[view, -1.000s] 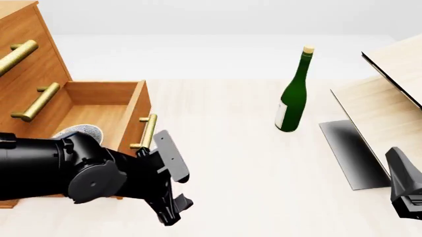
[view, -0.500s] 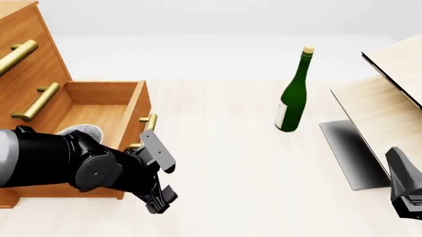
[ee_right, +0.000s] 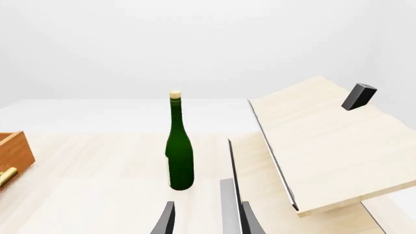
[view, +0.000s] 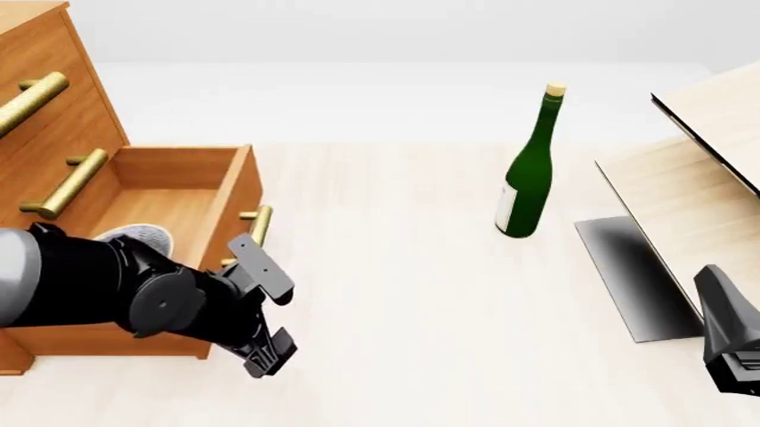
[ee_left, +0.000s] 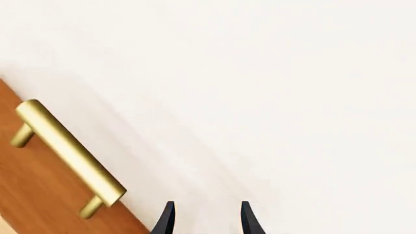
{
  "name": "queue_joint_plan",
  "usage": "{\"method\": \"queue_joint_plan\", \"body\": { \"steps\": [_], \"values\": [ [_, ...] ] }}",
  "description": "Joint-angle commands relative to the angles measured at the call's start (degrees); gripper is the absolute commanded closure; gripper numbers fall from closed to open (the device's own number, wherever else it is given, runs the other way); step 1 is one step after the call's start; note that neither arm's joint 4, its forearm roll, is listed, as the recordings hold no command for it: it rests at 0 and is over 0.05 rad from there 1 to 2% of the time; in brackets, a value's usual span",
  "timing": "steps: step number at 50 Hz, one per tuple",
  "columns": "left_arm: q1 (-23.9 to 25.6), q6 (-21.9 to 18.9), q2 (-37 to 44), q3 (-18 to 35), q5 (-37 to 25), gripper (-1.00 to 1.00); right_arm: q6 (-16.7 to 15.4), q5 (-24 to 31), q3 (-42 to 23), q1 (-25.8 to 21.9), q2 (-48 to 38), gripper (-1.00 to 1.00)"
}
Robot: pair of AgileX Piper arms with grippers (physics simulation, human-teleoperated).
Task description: Put the bowl in the bottom drawer of the cabinet and close it.
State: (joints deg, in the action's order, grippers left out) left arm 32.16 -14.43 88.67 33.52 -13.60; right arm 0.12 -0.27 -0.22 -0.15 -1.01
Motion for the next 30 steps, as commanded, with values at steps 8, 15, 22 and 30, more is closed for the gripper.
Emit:
{"method": "queue_joint_plan", "body": {
  "steps": [8,15,22,30],
  "values": [
    [-5.5,0.0,1.4,-2.2,1.8,-1.00,0.0,0.0,0.0,0.0,0.0,-1.00],
    [-7.0,-0.6,1.4,-3.3,2.5,-1.00,0.0,0.0,0.0,0.0,0.0,-1.00],
    [-8.4,-1.0,0.9,-4.2,2.8,-1.00,0.0,0.0,0.0,0.0,0.0,-1.00],
    [-11.2,-2.5,-0.6,-5.7,3.5,-1.00,0.0,0.0,0.0,0.0,0.0,-1.00]
  ]
}}
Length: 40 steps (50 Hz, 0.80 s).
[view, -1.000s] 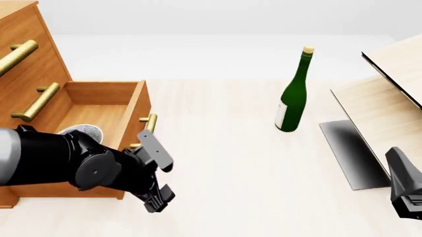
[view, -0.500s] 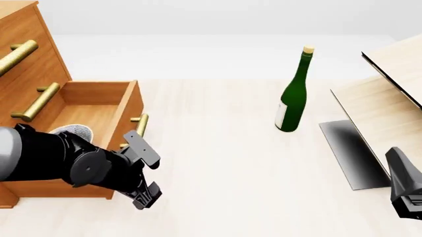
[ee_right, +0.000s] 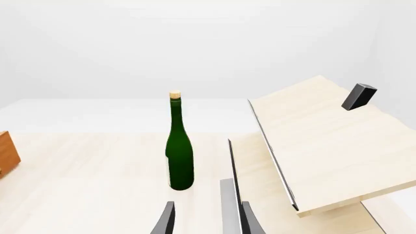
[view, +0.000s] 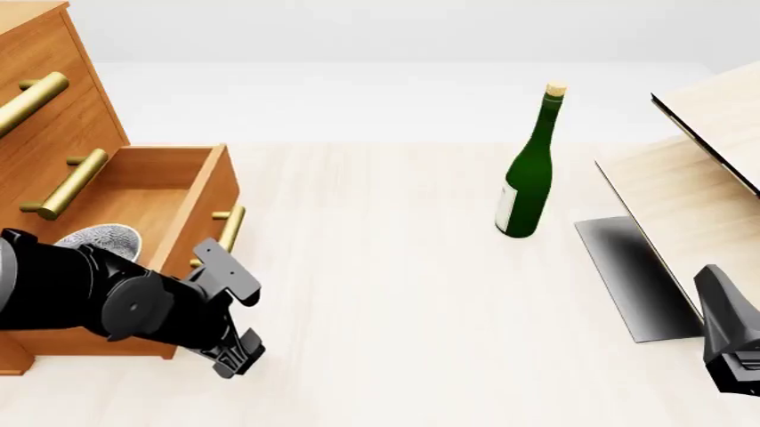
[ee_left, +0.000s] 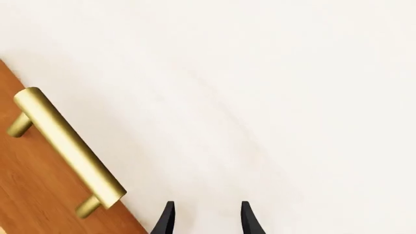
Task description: Put the bowl in the bottom drawer of the cabinet and close it.
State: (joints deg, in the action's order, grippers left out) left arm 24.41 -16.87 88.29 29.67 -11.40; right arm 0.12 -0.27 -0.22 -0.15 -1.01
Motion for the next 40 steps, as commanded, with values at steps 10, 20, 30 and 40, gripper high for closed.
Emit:
{"method": "queue_joint_plan", "body": {
  "steps": [10,20,30,40],
  "values": [
    [-8.1,-2.8,-2.5,-3.9,2.5,-1.00,0.0,0.0,0.0,0.0,0.0,-1.00],
    [-11.6,-4.2,-3.6,-4.5,3.2,-1.00,0.0,0.0,0.0,0.0,0.0,-1.00],
    [-15.4,-5.5,-5.6,-5.8,3.7,-1.00,0.0,0.0,0.0,0.0,0.0,-1.00],
    [-17.7,-4.8,-5.7,-5.7,3.3,-1.00,0.0,0.0,0.0,0.0,0.0,-1.00]
  ]
}}
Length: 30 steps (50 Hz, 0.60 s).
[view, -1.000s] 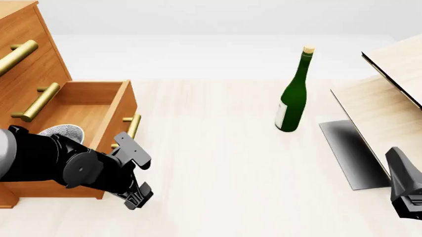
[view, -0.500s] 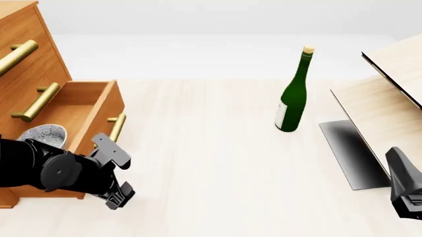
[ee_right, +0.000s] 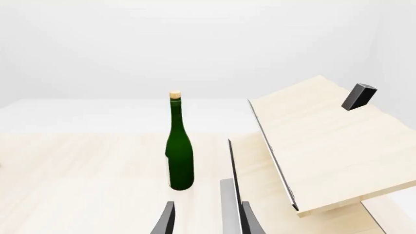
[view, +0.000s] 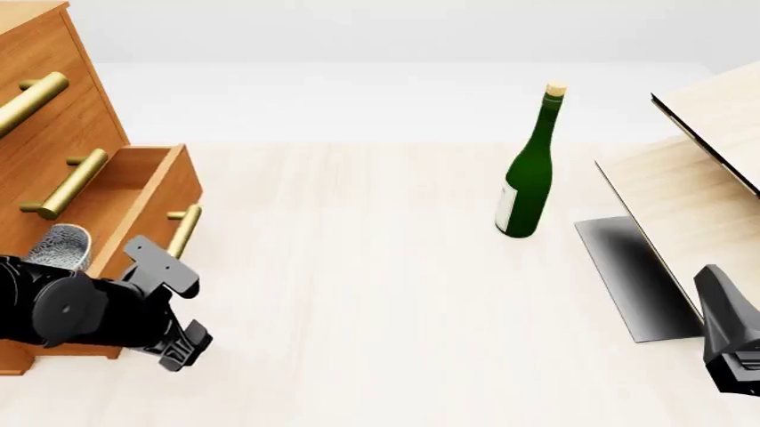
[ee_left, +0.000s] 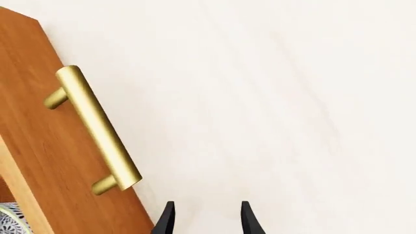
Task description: Put the bowl in the bottom drawer of the cabinet and close it.
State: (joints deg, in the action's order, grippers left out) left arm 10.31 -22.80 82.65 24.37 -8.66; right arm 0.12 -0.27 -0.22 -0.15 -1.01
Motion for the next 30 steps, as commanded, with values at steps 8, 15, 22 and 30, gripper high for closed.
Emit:
{"method": "queue_joint_plan", "body": {
  "steps": [8,15,22,30],
  "values": [
    [-4.5,1.6,0.0,-0.2,0.3,-1.00,0.0,0.0,0.0,0.0,0.0,-1.00],
    [-5.6,2.3,-0.7,0.3,-0.5,-1.00,0.0,0.0,0.0,0.0,0.0,-1.00],
    [-5.3,3.4,-0.9,0.8,-1.4,-1.00,0.0,0.0,0.0,0.0,0.0,-1.00],
    [-6.4,3.8,-1.1,0.9,-1.6,-1.00,0.0,0.0,0.0,0.0,0.0,-1.00]
  ]
}}
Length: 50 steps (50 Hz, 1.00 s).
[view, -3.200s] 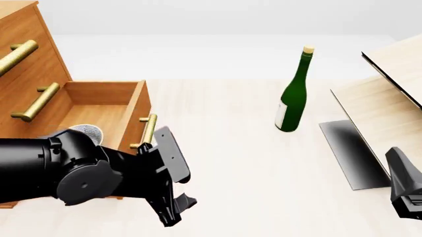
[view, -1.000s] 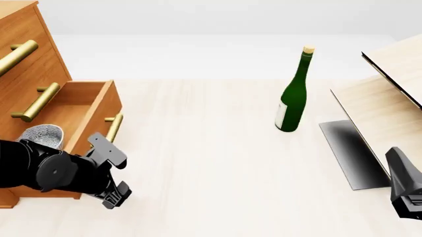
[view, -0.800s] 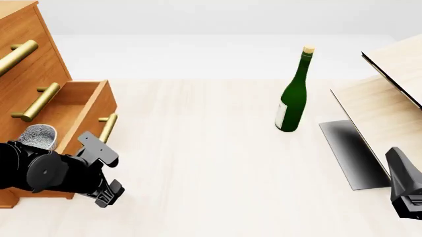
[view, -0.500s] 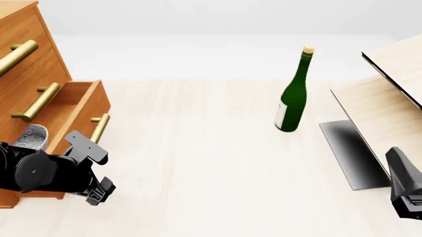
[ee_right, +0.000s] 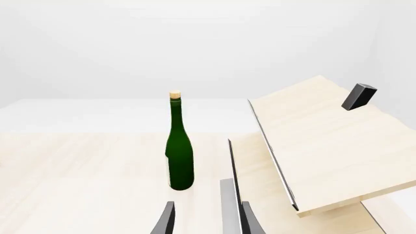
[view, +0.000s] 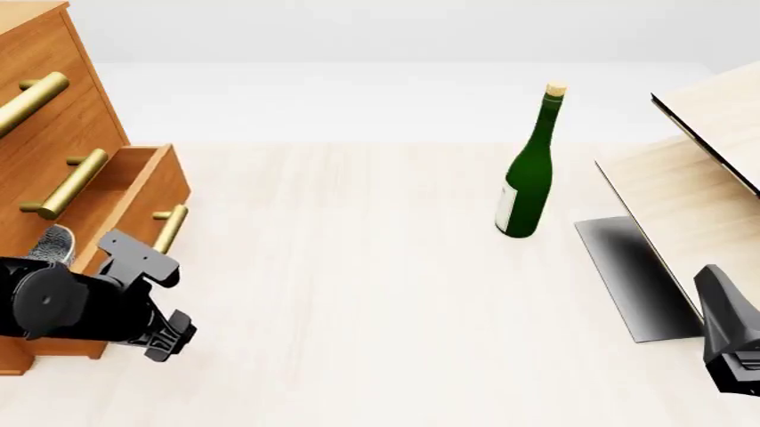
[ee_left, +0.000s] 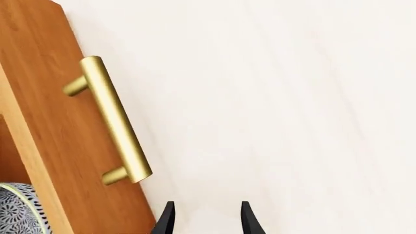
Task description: Put the bowl in the bottom drawer of the cabinet and close it.
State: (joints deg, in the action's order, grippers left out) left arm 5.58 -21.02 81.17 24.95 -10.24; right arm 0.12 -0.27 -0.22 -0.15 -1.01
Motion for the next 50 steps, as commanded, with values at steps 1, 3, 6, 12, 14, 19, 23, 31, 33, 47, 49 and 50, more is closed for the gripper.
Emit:
{"method": "queue_joint_plan", "body": {
  "steps": [1,3,6,12,14,19,23,31,33,47,49,50],
  "values": [
    [-1.8,2.1,0.4,0.3,0.0,-1.00,0.0,0.0,0.0,0.0,0.0,-1.00],
    [-2.2,2.1,0.3,0.3,0.0,-1.00,0.0,0.0,0.0,0.0,0.0,-1.00],
    [-2.6,2.3,0.2,0.4,-0.2,-1.00,0.0,0.0,0.0,0.0,0.0,-1.00],
    [-3.4,2.6,0.2,0.4,-0.3,-1.00,0.0,0.0,0.0,0.0,0.0,-1.00],
    [-4.1,2.5,0.1,0.3,-0.1,-1.00,0.0,0.0,0.0,0.0,0.0,-1.00],
    [-4.9,2.7,0.6,0.5,-0.1,-1.00,0.0,0.0,0.0,0.0,0.0,-1.00],
    [-6.4,2.4,0.4,0.1,0.2,-1.00,0.0,0.0,0.0,0.0,0.0,-1.00],
    [-8.0,1.9,0.3,-0.5,0.6,-1.00,0.0,0.0,0.0,0.0,0.0,-1.00],
    [-8.5,1.6,-0.1,-0.9,0.8,-1.00,0.0,0.0,0.0,0.0,0.0,-1.00],
    [-11.8,1.4,-0.3,-0.7,0.6,-1.00,0.0,0.0,0.0,0.0,0.0,-1.00],
    [-11.8,1.6,-0.3,-0.6,0.5,-1.00,0.0,0.0,0.0,0.0,0.0,-1.00],
    [-11.9,1.6,-0.3,-0.5,0.4,-1.00,0.0,0.0,0.0,0.0,0.0,-1.00]
  ]
}}
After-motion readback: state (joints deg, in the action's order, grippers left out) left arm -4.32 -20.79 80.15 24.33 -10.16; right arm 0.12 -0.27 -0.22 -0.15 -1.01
